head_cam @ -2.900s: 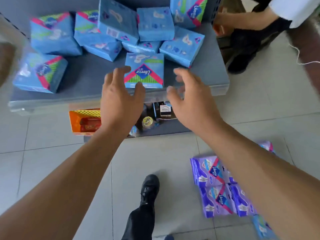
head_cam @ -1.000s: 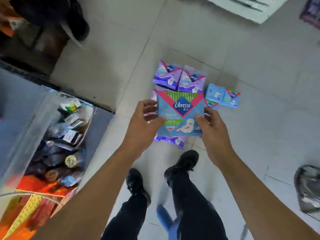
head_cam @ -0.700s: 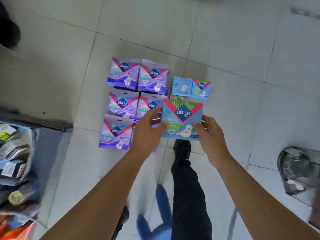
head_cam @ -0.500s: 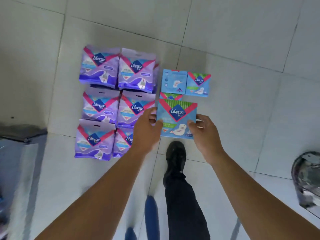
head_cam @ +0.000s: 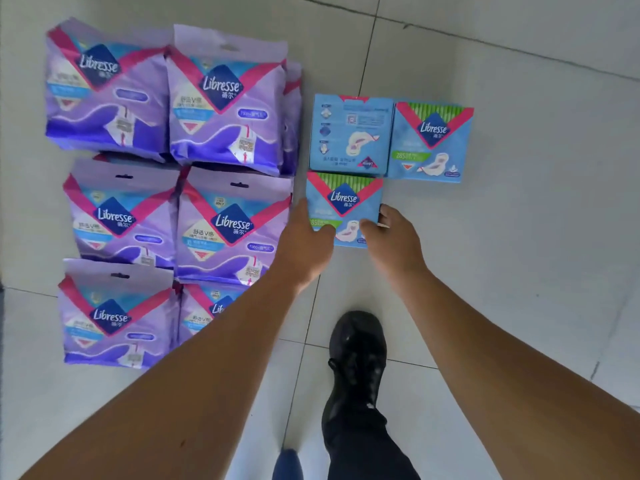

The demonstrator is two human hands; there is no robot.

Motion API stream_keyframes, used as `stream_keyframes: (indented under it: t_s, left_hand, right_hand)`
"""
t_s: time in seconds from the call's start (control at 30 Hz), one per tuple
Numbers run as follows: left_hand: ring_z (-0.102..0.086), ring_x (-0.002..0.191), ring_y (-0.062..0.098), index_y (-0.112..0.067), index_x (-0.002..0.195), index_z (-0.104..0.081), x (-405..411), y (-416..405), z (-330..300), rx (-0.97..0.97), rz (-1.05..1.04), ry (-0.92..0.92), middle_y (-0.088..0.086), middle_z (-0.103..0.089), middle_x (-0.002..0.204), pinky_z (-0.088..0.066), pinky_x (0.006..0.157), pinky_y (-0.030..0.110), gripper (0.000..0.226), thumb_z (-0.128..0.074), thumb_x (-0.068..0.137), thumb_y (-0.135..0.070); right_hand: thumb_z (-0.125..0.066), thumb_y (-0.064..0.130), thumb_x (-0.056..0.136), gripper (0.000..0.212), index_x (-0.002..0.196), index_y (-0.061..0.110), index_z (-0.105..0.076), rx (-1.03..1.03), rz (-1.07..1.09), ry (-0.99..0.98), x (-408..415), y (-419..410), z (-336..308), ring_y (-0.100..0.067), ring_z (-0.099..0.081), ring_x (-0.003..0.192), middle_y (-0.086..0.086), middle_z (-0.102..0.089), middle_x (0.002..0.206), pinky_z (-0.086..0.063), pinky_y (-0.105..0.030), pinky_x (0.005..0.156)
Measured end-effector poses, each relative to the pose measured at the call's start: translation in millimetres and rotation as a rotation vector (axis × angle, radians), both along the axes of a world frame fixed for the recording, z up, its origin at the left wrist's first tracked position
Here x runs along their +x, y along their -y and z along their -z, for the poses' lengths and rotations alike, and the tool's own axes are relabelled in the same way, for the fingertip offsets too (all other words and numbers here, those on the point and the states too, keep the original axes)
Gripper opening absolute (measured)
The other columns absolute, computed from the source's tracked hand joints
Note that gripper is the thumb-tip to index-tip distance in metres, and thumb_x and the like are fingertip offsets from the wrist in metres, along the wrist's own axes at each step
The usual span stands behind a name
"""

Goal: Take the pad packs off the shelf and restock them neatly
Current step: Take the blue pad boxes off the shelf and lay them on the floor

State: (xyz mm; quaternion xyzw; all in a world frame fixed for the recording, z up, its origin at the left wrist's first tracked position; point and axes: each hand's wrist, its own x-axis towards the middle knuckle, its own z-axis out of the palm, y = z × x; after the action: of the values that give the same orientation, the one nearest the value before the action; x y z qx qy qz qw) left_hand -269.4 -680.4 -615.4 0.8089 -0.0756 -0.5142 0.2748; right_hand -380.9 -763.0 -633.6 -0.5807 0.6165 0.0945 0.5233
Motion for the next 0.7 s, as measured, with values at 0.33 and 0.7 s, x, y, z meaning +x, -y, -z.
stream_keyframes:
  t_s: [0.33, 0.7]
  left_hand:
    - [-0.058, 0.111, 0.002, -0.024, 0.134, -0.049, 8, -27, -62, -0.185, -0.057, -0.048, -0.011, -0.063, 0.122, -0.047, 0.086, 0.018, 0.052, -0.045, 0.083, -0.011]
    - [-0.057, 0.102, 0.009, -0.020, 0.116, -0.060, 90, -130, -320, -0.145, -0.278, 0.576, -0.010, -0.062, 0.109, -0.038, 0.087, 0.016, 0.024, -0.057, 0.093, -0.020]
  right_hand:
    - [-0.052, 0.021, 0.096, 0.042, 0.137, 0.013, -0.049, -0.198, -0.118, -0.005, 4, -16, -71, -0.018, -0.052, 0.123, -0.004, -0.053, 0.137, -0.039, -0.025, 0.098]
    - [-0.045, 0.033, 0.091, 0.036, 0.115, 0.012, -0.062, -0.562, -0.801, 0.411, 128, -102, -330, -0.018, -0.054, 0.101, -0.003, -0.063, 0.107, -0.047, -0.032, 0.081]
